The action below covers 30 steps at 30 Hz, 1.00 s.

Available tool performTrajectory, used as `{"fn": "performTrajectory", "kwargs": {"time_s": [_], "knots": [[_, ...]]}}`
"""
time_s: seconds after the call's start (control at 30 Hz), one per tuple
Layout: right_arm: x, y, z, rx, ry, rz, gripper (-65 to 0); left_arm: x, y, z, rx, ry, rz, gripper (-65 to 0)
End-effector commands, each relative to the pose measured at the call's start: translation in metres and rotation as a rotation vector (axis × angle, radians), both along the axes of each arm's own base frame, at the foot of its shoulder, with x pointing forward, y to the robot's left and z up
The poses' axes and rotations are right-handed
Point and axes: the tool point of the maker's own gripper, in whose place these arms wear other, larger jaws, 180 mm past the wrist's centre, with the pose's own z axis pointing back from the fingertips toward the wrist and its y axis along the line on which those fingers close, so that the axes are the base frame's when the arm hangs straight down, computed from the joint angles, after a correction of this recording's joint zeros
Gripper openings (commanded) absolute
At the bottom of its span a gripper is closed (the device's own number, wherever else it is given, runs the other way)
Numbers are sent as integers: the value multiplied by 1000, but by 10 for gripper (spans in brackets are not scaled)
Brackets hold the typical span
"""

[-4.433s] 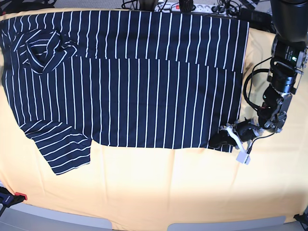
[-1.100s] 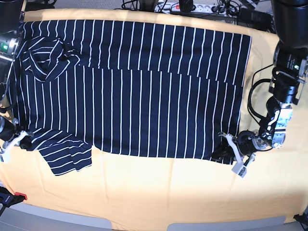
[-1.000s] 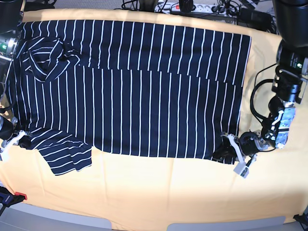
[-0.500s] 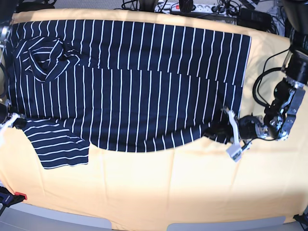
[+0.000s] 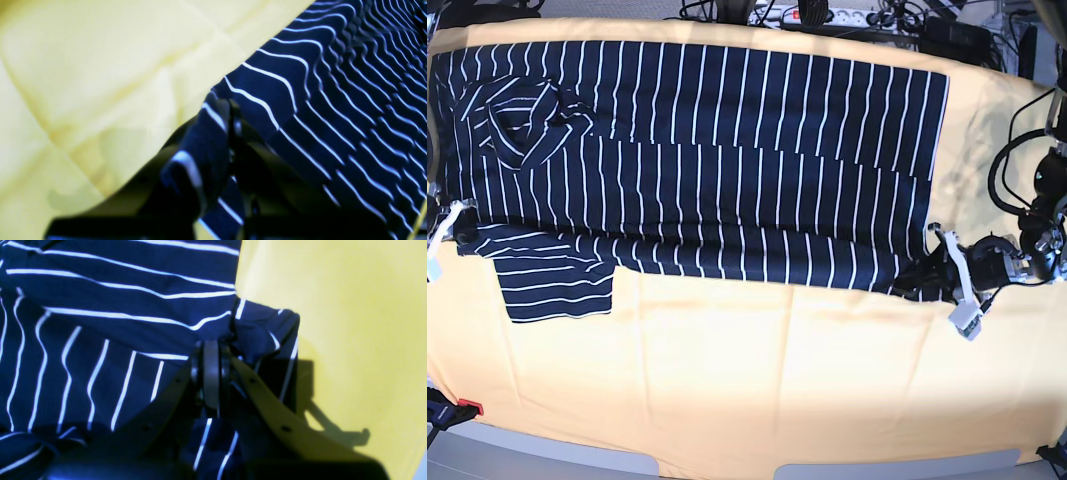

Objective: Fold the T-shirt properly
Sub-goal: 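Lift the hem with both grippers and fold it over toward the collar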

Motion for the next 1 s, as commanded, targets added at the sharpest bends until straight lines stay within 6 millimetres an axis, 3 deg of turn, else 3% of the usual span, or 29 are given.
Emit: {"fn": "performTrajectory", "kwargs": {"time_s": [0.0, 0.2, 0.5, 0.73, 0.97], "knots": [[10, -12, 26, -32, -59, 6, -650, 4, 5, 19, -20, -31, 4, -650], [6, -22, 30, -61, -35, 3, -650, -32, -11, 0, -3, 94, -81, -650], [-14, -21, 32, -8, 84, 12, -650, -60, -30, 1, 94, 110, -214, -650], [-24, -36, 37, -60, 139, 7, -650, -72, -18, -4, 144, 158, -228, -650], [-29, -35, 37, -48, 169, 12, -650, -81, -6, -2, 158, 208, -228, -650]]}}
